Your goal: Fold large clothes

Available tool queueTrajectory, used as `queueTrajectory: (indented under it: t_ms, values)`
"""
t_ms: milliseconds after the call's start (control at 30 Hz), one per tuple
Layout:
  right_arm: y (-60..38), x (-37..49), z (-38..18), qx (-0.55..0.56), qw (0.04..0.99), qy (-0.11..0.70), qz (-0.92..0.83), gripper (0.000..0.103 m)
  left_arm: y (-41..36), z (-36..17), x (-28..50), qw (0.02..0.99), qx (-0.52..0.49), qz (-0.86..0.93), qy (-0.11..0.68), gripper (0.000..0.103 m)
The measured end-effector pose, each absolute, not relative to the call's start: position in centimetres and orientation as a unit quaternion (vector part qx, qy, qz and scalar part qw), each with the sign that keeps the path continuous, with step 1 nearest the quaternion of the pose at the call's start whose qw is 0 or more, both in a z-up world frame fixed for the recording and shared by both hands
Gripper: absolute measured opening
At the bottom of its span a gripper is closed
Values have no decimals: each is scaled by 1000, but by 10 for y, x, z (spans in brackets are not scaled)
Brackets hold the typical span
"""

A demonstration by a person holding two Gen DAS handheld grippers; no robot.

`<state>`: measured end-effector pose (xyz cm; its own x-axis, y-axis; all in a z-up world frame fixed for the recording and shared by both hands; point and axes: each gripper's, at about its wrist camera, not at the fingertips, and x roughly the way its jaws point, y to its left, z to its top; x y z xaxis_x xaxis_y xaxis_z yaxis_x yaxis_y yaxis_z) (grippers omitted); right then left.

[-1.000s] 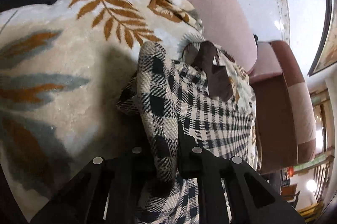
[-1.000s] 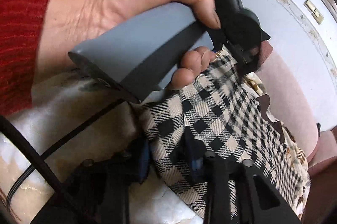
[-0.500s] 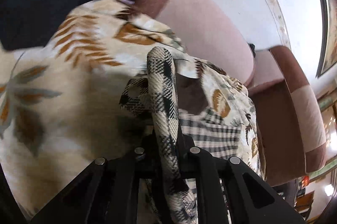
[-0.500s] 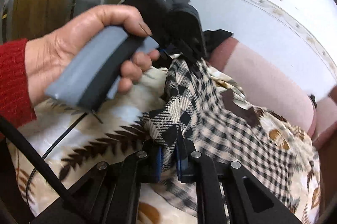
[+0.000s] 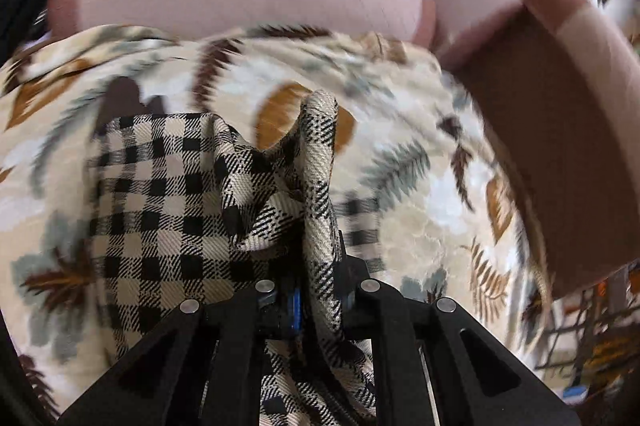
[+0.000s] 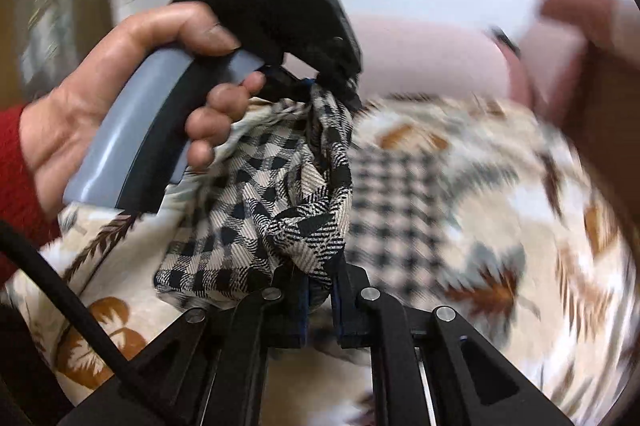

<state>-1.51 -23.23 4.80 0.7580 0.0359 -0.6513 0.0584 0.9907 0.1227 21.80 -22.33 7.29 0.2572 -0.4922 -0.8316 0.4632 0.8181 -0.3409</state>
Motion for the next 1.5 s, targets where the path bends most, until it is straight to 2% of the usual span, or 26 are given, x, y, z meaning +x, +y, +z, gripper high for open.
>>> queueTrajectory:
  t_ms: [100,200,400,467,533,600,733,1000,1133,1267,1300,1333,1367,1400,1467,1500]
  values:
    - [-273,-12,32,140,915,379,-30,9,-259,54,216,788,19,-295,541,11]
    - [-290,-11,19,176,898,402,-38,9,-274,44,217,779,22,-299,551,15]
    - [-303,-7,-1,195,883,427,-20,11,-267,62,209,768,-42,-342,540,36]
    - [-308,-7,-4,198,881,428,-19,15,-257,75,198,781,-34,-341,522,48]
    - [-315,-10,-5,211,877,431,-27,36,-244,83,188,789,-33,-343,508,53]
    - [-329,-13,-4,240,872,426,-27,41,-219,88,175,800,-29,-334,497,54]
    - [-354,-28,8,281,879,384,-41,41,-165,79,152,825,-9,-291,485,54]
    - [-354,-21,28,273,908,317,-23,41,-110,19,110,833,13,-251,494,54]
    - [-339,30,38,262,901,342,48,41,-117,-1,95,842,58,-226,487,54]
    - [-347,89,6,321,851,402,109,41,-131,-3,84,853,106,-206,469,57]
    - [-353,96,-7,330,841,418,91,35,-131,-3,83,853,109,-205,468,57]
    - [-360,98,-14,328,839,428,65,20,-130,1,81,851,111,-207,470,57]
    - [-371,95,-20,318,840,440,13,12,-129,5,79,850,107,-211,470,57]
    - [-378,93,-22,309,839,447,-19,11,-124,12,76,851,98,-219,468,57]
    - [-396,85,-19,280,839,458,-91,20,-113,27,71,854,75,-236,458,58]
    - [-402,81,-15,279,843,450,-98,32,-108,32,70,856,65,-239,454,59]
